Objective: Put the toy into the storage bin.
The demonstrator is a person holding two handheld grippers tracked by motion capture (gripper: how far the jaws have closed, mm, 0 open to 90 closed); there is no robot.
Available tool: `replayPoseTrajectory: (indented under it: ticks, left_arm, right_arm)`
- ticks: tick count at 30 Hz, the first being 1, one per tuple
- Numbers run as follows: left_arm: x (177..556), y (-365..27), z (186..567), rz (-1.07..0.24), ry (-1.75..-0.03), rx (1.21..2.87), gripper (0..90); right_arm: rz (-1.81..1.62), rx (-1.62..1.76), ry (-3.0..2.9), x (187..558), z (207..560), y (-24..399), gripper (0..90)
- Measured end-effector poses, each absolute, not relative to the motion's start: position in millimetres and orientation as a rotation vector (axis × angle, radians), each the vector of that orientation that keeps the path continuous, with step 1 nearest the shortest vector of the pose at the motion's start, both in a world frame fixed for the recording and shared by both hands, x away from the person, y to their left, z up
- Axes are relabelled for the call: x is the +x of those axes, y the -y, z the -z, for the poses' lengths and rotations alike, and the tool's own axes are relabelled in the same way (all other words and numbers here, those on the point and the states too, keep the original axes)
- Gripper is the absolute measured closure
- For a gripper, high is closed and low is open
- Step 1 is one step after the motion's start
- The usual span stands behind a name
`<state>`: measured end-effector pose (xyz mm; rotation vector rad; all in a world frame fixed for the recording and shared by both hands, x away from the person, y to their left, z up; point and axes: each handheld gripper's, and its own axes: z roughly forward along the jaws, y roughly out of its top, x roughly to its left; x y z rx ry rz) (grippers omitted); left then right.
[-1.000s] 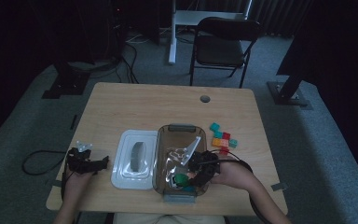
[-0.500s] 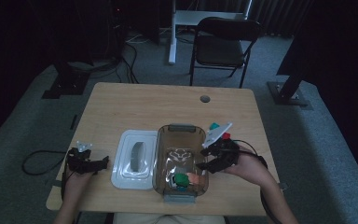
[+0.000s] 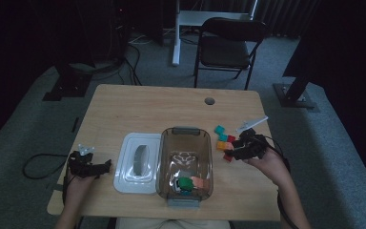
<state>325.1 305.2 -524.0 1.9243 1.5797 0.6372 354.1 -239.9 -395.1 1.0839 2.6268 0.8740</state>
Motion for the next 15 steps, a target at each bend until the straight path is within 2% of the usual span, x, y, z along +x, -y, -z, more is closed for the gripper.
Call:
replayPoseTrajectory:
  ticks: [9,15]
  left_arm:
    - [325,-305,524,-0.635,-1.576,1.925,0.9]
    - [325,-305,524,-0.635,-1.576,1.925,0.9]
  right_arm:
    - [-0.784,1.385,-2.516,393,436,281,47.4]
    - [-0.782,1.565,-2.428,416,451,291,47.4]
